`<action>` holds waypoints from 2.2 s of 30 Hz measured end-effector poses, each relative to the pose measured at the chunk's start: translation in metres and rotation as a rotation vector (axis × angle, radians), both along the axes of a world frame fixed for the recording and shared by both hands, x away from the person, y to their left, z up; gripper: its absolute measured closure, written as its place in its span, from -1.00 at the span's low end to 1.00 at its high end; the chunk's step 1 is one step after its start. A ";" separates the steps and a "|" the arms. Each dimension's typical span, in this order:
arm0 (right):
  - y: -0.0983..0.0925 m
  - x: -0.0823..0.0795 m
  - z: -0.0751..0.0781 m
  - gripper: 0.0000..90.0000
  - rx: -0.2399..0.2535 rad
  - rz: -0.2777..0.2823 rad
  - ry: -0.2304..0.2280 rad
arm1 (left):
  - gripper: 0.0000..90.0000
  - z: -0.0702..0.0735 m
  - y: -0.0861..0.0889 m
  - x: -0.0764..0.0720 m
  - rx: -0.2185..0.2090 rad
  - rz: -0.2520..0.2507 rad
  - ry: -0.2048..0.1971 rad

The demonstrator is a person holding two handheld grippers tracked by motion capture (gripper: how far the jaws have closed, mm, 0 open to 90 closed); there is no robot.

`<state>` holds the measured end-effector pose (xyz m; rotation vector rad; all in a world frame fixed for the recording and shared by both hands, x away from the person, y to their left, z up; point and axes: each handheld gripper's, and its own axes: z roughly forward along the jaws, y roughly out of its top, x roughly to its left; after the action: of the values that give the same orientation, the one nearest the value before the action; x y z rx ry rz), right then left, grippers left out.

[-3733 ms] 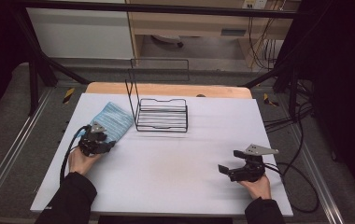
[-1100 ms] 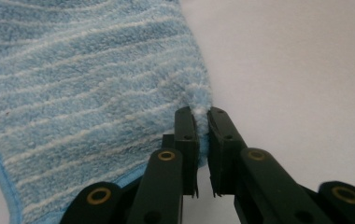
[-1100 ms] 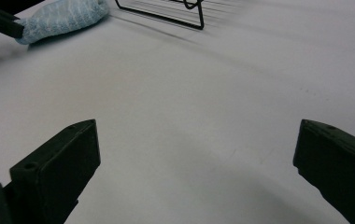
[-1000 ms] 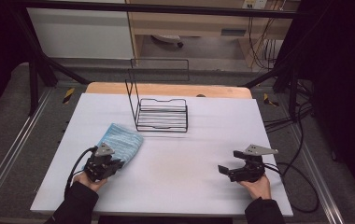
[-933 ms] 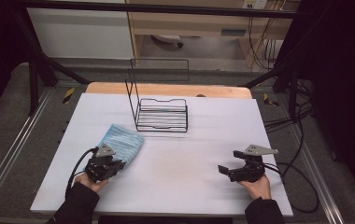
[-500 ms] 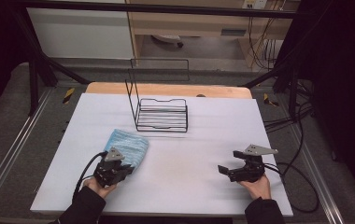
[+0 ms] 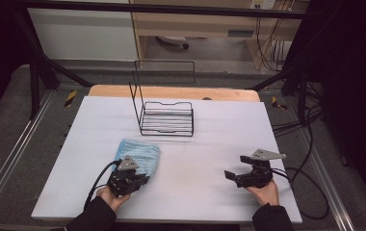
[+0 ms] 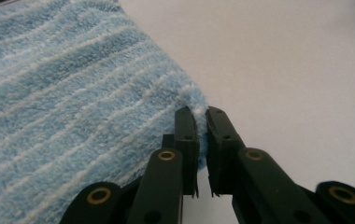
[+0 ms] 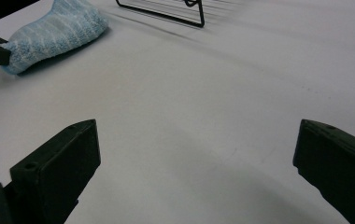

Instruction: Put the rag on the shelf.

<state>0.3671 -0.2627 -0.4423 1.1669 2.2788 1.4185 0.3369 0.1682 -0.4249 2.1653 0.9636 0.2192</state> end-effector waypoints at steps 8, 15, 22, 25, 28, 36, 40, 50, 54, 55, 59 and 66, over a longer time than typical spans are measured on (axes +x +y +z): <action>0.000 0.000 0.000 -0.97 -0.001 -0.001 -0.001 | 0.86 0.000 -0.020 -0.003 -0.024 -0.035 0.001; 0.000 0.000 0.000 -0.97 -0.004 0.001 0.003 | 0.86 -0.003 -0.035 -0.006 -0.041 -0.065 0.013; 0.003 0.000 0.000 -0.97 -0.007 0.009 0.003 | 0.72 -0.007 -0.035 -0.005 -0.065 -0.091 0.025; 0.006 0.001 0.002 -0.97 -0.011 0.018 -0.002 | 0.44 0.000 -0.028 -0.005 -0.073 -0.084 -0.001; 0.012 0.001 0.004 -0.96 -0.006 0.029 -0.001 | 0.19 0.010 -0.015 -0.004 -0.057 -0.062 -0.055; 0.035 0.008 0.012 -0.92 -0.020 0.038 0.023 | -0.17 0.017 0.041 0.005 -0.034 0.068 -0.077; 0.057 0.012 0.018 -0.92 -0.059 0.060 0.017 | -0.26 0.010 0.064 0.004 -0.009 0.115 -0.064; 0.111 0.028 0.035 -0.90 -0.041 0.107 -0.020 | -0.28 -0.001 0.068 0.008 0.025 0.134 -0.044; 0.139 0.044 0.034 -0.89 -0.055 0.099 -0.012 | -0.28 -0.006 0.068 0.009 0.036 0.139 -0.029; 0.144 0.047 0.033 -0.88 -0.050 0.092 -0.007 | -0.28 -0.007 0.067 0.010 0.032 0.140 -0.023; 0.165 0.059 0.024 -0.80 -0.043 0.073 0.003 | -0.25 -0.011 0.067 0.011 0.036 0.144 -0.004; 0.191 0.070 0.007 -0.44 -0.066 0.053 0.038 | -0.02 -0.015 0.067 0.012 0.026 0.133 0.026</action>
<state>0.4372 -0.0715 -0.4355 1.1304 2.3802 1.3393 0.3492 0.2348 -0.4399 2.1344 1.1276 0.2692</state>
